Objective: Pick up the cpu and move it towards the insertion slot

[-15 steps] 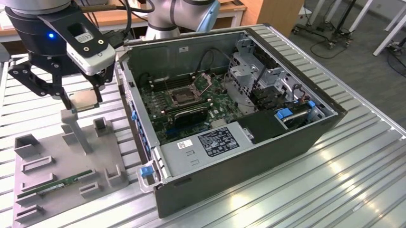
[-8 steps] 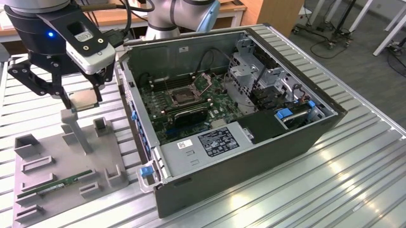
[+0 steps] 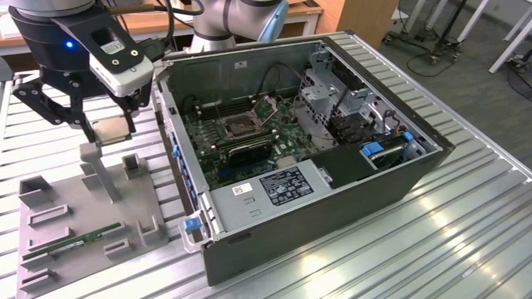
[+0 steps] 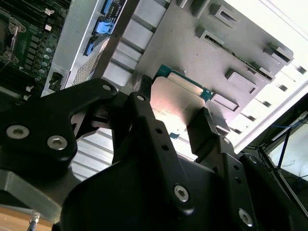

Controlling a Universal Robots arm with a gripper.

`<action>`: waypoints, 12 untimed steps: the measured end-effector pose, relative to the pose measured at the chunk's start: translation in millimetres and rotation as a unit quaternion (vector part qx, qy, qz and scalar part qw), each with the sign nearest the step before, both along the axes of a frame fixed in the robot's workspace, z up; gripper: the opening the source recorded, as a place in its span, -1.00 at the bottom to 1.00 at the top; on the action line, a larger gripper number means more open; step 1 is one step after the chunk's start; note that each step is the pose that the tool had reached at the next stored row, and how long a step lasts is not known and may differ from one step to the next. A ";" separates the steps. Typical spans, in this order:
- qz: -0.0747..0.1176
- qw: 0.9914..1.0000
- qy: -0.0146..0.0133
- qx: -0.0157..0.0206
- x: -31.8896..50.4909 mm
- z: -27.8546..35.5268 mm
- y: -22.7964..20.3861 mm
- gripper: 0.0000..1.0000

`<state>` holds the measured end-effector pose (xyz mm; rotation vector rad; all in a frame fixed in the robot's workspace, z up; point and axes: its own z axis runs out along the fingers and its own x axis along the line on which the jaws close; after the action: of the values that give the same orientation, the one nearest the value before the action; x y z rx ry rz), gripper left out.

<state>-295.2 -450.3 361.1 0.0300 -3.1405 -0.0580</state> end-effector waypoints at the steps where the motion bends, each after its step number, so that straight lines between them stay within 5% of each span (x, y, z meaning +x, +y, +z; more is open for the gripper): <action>1: 0.000 1.000 0.000 0.000 1.2 0.1 0.0 0.09; 12: 0.000 1.000 0.000 0.000 20.5 -0.1 0.0 0.09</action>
<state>-274.7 -450.3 361.1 0.0300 -3.1405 -0.0581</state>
